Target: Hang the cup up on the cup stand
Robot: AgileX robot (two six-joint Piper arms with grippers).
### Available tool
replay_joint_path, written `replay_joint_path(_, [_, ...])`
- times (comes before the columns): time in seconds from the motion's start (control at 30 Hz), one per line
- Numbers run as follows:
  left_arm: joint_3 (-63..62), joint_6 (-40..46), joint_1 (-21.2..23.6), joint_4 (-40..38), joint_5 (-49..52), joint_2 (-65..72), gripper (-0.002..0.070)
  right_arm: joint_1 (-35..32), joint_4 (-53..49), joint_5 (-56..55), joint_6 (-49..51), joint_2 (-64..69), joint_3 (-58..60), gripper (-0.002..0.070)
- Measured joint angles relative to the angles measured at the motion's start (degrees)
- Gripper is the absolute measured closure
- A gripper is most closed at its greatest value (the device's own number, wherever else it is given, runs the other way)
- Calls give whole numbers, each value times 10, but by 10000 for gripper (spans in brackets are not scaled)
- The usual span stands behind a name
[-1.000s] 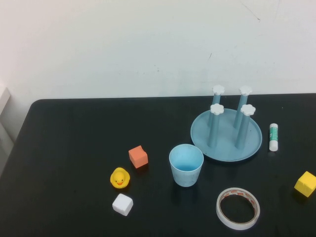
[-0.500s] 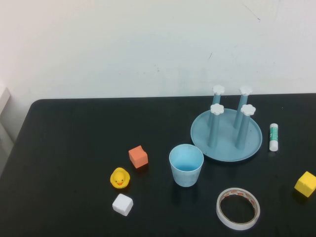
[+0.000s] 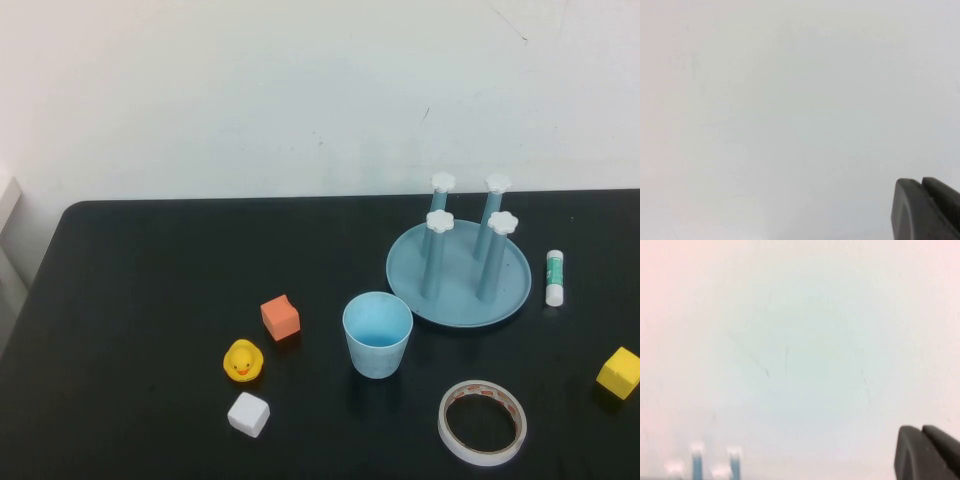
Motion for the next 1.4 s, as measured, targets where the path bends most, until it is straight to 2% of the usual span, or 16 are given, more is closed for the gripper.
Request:
replay_joint_path(0.17, [0, -4, 0, 1, -21, 0, 676, 0, 23, -58, 77, 0, 0, 678])
replay_joint_path(0.4, [0, -25, 0, 1, -74, 0, 676, 0, 32, -95, 45, 0, -2, 678])
replay_joint_path(0.53, [-29, -28, 0, 0, -43, 0, 676, 0, 30, 3, -30, 0, -57, 678])
replay_joint_path(0.67, [-117, -19, 0, 5, 66, 0, 676, 0, 28, 125, -103, 4, -141, 678])
replay_joint_path(0.83, [-205, 20, 0, 21, 180, 47, 676, 0, 28, 272, -122, 75, -227, 678])
replay_joint_path(1.03, [-219, 33, 0, 30, 193, 102, 676, 0, 33, 399, -133, 224, -296, 678])
replay_joint_path(1.17, [-212, 33, 0, 30, 185, 117, 676, 0, 92, 441, -204, 319, -321, 678])
replay_joint_path(1.4, [-169, 33, 0, 30, 181, 120, 676, 26, 330, 441, -435, 469, -337, 678])
